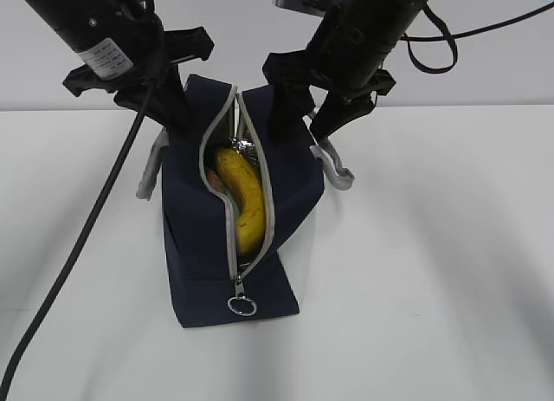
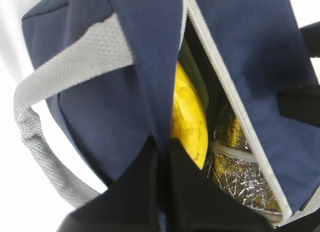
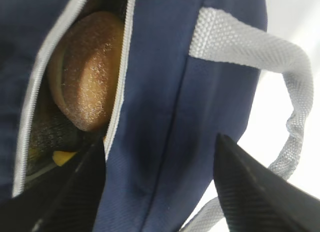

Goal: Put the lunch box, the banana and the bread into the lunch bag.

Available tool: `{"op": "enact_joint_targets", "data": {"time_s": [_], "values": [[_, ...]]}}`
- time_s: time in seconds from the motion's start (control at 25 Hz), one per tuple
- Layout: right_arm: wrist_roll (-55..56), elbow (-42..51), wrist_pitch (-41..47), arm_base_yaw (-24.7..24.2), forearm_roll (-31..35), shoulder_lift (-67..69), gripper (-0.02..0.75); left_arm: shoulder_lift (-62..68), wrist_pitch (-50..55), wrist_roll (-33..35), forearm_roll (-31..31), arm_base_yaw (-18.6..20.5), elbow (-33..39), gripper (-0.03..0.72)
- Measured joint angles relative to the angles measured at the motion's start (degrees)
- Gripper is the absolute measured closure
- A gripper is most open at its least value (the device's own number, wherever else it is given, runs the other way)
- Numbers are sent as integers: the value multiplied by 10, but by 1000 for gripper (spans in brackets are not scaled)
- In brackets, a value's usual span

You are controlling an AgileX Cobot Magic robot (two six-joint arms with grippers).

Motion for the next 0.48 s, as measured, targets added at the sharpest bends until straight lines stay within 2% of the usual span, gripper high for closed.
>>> {"op": "enact_joint_targets", "data": {"time_s": [0.12,0.28,0.4,0.48], "values": [[0,0,1,0,0,6,276,0,0,0,0,0,0,688],[0,0,1,0,-3,7,436,0,0,0,0,0,0,688],[0,0,1,0,-6,7,619,0,0,0,0,0,0,688],[0,0,1,0,-7,7,704,0,0,0,0,0,0,688]]}}
